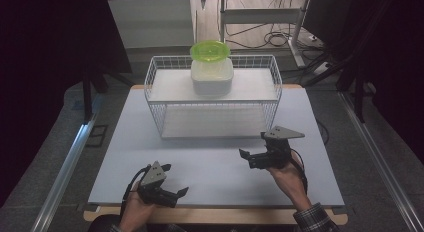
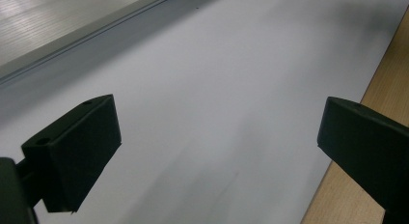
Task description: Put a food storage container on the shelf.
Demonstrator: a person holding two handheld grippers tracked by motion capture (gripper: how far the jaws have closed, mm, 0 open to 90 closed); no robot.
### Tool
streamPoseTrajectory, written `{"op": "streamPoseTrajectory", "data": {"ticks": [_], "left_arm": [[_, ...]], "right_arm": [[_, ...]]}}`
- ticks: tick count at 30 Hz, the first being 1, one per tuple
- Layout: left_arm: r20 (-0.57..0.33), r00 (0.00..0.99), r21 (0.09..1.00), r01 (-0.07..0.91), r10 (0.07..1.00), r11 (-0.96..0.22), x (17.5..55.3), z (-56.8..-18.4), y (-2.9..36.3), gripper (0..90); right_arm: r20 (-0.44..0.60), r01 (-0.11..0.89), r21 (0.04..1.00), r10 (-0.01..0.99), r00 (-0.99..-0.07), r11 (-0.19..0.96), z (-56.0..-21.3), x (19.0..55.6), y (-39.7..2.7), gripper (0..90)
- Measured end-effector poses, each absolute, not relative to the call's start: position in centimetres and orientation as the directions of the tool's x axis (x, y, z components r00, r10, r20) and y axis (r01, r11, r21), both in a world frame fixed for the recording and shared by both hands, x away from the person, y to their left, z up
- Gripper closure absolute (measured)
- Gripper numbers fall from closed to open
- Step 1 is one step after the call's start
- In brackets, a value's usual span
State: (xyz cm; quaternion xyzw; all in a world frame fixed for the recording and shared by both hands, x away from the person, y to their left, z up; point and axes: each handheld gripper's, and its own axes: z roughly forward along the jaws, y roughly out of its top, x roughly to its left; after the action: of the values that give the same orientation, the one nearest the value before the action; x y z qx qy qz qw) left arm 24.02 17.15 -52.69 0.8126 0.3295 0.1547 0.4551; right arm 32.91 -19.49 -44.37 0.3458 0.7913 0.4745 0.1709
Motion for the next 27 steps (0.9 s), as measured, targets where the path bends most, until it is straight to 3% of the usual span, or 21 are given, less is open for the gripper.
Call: {"op": "streamPoseTrajectory", "data": {"ticks": [27], "left_arm": [[-0.031, 0.732, 0.830, 0.398, 0.681, -0.390, 24.1, -52.9, 16.9, 1.1]], "right_arm": [[-0.024, 0.457, 0.779, 0.748, -0.663, 0.430, -50.0, 29.0, -22.1, 0.0]]}}
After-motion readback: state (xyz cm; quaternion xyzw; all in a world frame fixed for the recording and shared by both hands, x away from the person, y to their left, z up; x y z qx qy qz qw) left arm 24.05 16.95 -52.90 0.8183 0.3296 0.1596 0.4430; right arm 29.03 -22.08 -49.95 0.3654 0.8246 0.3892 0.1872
